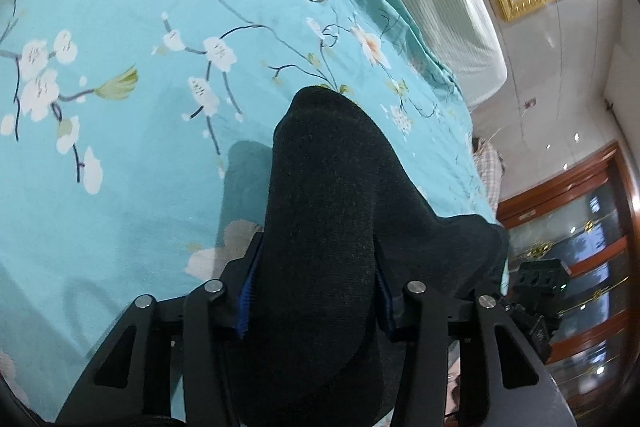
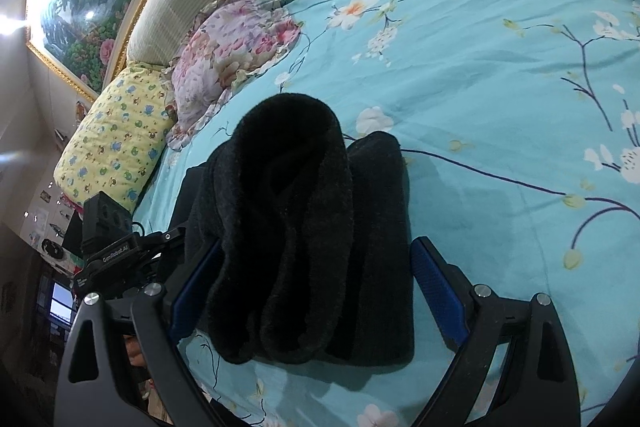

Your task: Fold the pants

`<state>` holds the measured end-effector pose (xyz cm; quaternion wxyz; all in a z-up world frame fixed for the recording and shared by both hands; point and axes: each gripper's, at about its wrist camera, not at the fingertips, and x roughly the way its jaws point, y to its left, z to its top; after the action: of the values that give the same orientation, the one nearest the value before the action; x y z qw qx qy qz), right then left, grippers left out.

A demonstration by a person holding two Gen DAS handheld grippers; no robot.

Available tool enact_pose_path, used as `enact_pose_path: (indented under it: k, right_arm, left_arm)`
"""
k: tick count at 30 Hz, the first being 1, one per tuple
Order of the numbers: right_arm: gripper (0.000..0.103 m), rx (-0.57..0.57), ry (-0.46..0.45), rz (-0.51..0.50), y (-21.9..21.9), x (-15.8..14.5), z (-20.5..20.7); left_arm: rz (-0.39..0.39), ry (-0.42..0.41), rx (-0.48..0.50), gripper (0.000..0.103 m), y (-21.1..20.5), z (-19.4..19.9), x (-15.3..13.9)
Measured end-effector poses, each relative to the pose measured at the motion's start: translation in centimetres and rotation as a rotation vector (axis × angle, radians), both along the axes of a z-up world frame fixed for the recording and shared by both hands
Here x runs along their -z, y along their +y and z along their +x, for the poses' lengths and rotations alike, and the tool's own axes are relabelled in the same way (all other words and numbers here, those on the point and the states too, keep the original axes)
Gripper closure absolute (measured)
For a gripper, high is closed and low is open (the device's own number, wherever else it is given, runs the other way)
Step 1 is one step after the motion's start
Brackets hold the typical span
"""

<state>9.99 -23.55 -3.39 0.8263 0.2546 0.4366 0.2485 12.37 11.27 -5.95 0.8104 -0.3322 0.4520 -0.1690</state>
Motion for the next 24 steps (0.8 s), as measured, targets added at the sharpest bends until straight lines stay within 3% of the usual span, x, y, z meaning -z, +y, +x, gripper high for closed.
enact_pose_path:
  k: [5,8,10,13,16,24]
  right_arm:
    - [0.011,-0.019,0.005,0.006,0.3,0.3,0.3]
    - [0.023,-0.014,0.015,0.006,0.3,0.4,0.4]
    - [0.039,-0.012,0.022,0.02,0.0,0.5,0.3]
    - [0.049,-0.017,0.021,0.047,-0.4,0.4,0.2]
    - [0.054,-0.023,0.007,0.047,-0.1,-0.2,0.1]
    - [0.056,-0.06,-0.028,0.058,1.3,-2.3,0.6]
  left_arm:
    - [-0.037,0.006,-0.008,0.059,0.6,0.1,0.5]
    - [-0.034,0.007,-0.012,0.061,0.4,0.1,0.3]
    - [-0.033,0.003,-0.012,0.063,0.3,0.0,0.2]
    - [-0.025,-0.011,-0.012,0.067,0.0,-0.4,-0.5]
    - [-0.014,-0.027,-0.019,0.07,0.0,-0.8,-1.3]
    - [0.013,-0.085,-0.056,0.071,1.5,-2.3,-4.3]
